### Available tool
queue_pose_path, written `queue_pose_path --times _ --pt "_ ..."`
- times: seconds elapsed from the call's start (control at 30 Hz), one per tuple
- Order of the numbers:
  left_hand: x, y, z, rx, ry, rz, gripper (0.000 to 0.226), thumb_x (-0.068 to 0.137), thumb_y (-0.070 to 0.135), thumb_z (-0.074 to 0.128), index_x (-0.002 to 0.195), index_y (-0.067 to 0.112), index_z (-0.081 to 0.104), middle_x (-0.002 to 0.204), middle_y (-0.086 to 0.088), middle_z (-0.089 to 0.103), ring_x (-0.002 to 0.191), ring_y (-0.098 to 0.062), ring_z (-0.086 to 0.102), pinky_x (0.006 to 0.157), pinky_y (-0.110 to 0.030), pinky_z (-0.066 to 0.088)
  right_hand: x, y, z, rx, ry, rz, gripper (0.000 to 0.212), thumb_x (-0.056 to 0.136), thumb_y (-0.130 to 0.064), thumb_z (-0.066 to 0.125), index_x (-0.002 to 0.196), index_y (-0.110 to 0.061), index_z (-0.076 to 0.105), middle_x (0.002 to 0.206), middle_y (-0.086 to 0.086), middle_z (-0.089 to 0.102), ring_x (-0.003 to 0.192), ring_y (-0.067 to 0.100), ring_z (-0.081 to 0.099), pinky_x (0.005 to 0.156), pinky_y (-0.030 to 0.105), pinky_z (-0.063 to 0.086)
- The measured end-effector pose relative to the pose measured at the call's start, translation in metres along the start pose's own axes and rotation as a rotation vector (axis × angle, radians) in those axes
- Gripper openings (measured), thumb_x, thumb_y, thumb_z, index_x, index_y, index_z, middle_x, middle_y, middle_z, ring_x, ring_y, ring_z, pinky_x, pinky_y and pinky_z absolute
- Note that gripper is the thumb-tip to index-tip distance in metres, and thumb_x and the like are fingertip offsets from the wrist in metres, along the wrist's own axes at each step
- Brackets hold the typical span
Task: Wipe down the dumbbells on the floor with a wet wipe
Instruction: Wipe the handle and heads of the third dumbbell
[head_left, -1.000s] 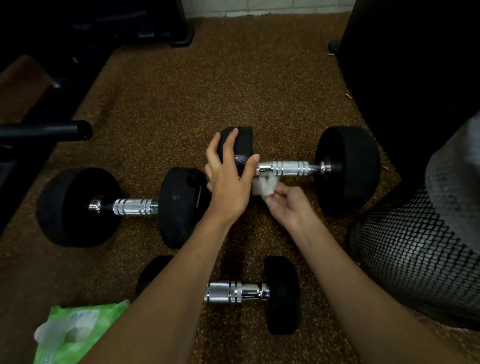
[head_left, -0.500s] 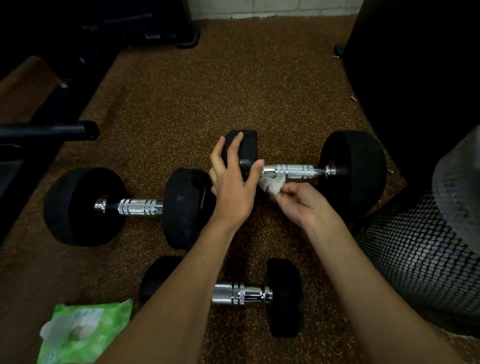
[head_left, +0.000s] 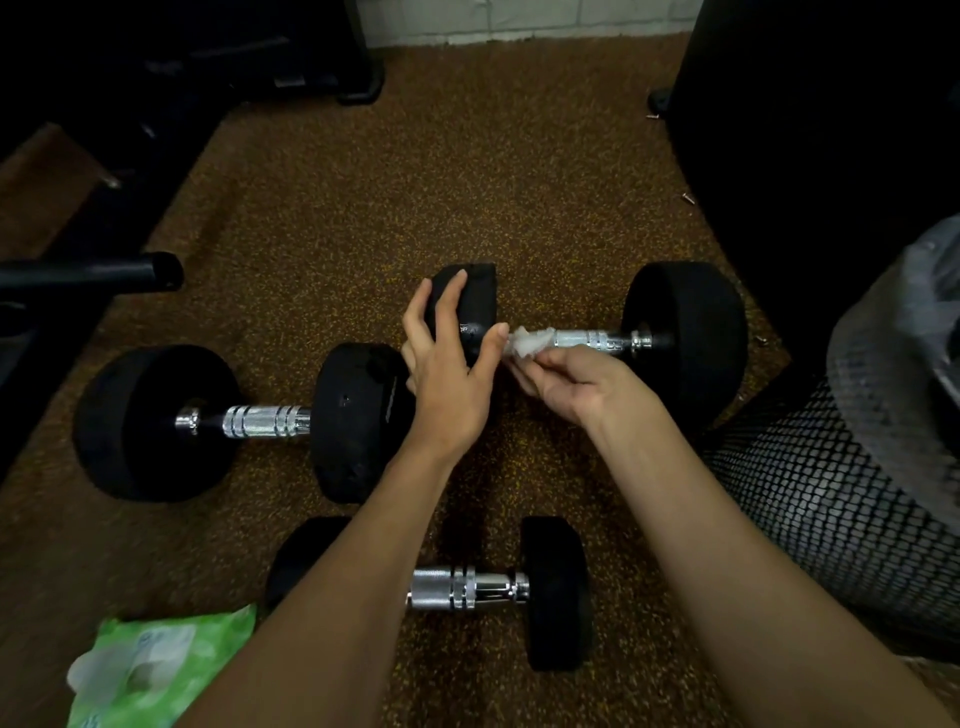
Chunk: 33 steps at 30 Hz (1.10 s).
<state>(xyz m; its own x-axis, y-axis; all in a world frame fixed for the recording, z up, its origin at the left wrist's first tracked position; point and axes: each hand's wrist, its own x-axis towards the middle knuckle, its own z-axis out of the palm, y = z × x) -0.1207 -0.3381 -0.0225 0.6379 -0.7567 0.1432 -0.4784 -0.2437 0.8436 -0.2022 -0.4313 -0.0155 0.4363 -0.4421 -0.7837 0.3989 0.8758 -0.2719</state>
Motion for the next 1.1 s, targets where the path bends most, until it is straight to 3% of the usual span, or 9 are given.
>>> queue_pose_path --times 0.1,0.2,0.33,0.47,0.57,0.7,0.8,0.97,1.1 --pt "0.002 0.002 0.000 0.005 -0.004 -0.011 0.058 0.092 0.045 0.052 0.144 0.039 0.026 0.154 0.006 0.005 0.133 -0.014 0.014 0.104 -0.034 0.017 -0.010 -0.005 0.007 0.045 -0.061 -0.003 0.037 0.098 0.008 0.032 0.133 0.008 0.045 0.131 0.026 0.050 0.128 0.039 0.044 0.095 0.025 0.046" --pt "0.001 0.002 0.000 0.008 -0.006 -0.010 0.058 0.092 0.045 0.052 0.144 0.039 0.025 0.153 0.007 0.005 0.133 -0.013 0.013 0.104 -0.033 0.016 -0.016 -0.011 0.017 -0.083 -0.068 -0.232 0.031 0.094 0.010 0.040 0.123 0.009 0.052 0.114 0.025 0.060 0.107 0.032 0.061 0.063 0.031 0.057" --pt "0.000 0.002 0.000 0.001 -0.010 -0.009 0.058 0.093 0.043 0.052 0.144 0.039 0.025 0.153 0.009 0.004 0.131 -0.009 0.012 0.104 -0.034 0.015 -0.017 -0.015 0.004 -1.305 0.213 -1.137 0.019 0.093 -0.006 0.052 0.087 -0.011 0.069 0.076 0.000 0.064 0.061 0.005 0.055 0.056 0.011 0.042" --pt "0.001 0.002 -0.001 0.016 0.003 -0.004 0.058 0.093 0.043 0.051 0.145 0.038 0.026 0.154 0.007 0.006 0.135 -0.015 0.015 0.102 -0.030 0.015 0.018 0.014 -0.024 -2.110 0.060 -1.357 0.034 0.094 -0.012 0.051 0.127 -0.008 0.054 0.114 0.012 0.063 0.107 0.025 0.059 0.093 0.034 0.045" --pt "0.001 0.002 -0.001 0.013 0.009 0.000 0.057 0.093 0.044 0.051 0.144 0.039 0.026 0.154 0.006 0.006 0.136 -0.018 0.016 0.102 -0.030 0.015 0.022 0.021 -0.031 -2.134 0.034 -1.375 0.045 0.094 -0.013 0.050 0.138 -0.008 0.043 0.136 0.012 0.051 0.132 0.029 0.041 0.111 0.048 0.023" --pt "0.001 0.002 -0.001 0.014 -0.003 -0.013 0.058 0.093 0.043 0.051 0.145 0.038 0.025 0.154 0.005 0.005 0.134 -0.018 0.016 0.102 -0.032 0.017 0.010 -0.003 0.004 -2.035 0.049 -1.102 0.031 0.097 -0.027 0.042 0.106 -0.007 0.064 0.110 0.020 0.065 0.103 0.037 0.059 0.088 0.040 0.043" --pt "0.001 0.002 0.000 0.008 -0.002 -0.012 0.058 0.093 0.043 0.052 0.145 0.038 0.026 0.153 0.006 0.006 0.132 -0.016 0.017 0.102 -0.031 0.017 0.007 -0.012 0.029 -2.119 0.098 -0.825 0.032 0.095 -0.025 0.043 0.113 -0.004 0.059 0.119 0.023 0.058 0.108 0.041 0.055 0.084 0.040 0.045" --pt "0.003 0.001 0.001 0.009 0.013 -0.004 0.057 0.093 0.043 0.052 0.145 0.038 0.027 0.153 0.006 0.007 0.134 -0.016 0.017 0.102 -0.029 0.015 0.018 0.016 -0.004 -2.111 0.058 -1.344 0.025 0.093 -0.007 0.049 0.112 0.004 0.060 0.102 0.022 0.065 0.097 0.040 0.062 0.084 0.044 0.046" --pt "0.002 0.000 0.001 0.013 0.017 0.003 0.057 0.093 0.042 0.052 0.145 0.038 0.027 0.153 0.006 0.008 0.134 -0.015 0.017 0.102 -0.029 0.015 0.033 0.019 -0.036 -2.186 0.051 -1.426 0.044 0.088 -0.010 0.059 0.129 0.003 0.052 0.123 0.019 0.059 0.119 0.037 0.052 0.106 0.047 0.036"
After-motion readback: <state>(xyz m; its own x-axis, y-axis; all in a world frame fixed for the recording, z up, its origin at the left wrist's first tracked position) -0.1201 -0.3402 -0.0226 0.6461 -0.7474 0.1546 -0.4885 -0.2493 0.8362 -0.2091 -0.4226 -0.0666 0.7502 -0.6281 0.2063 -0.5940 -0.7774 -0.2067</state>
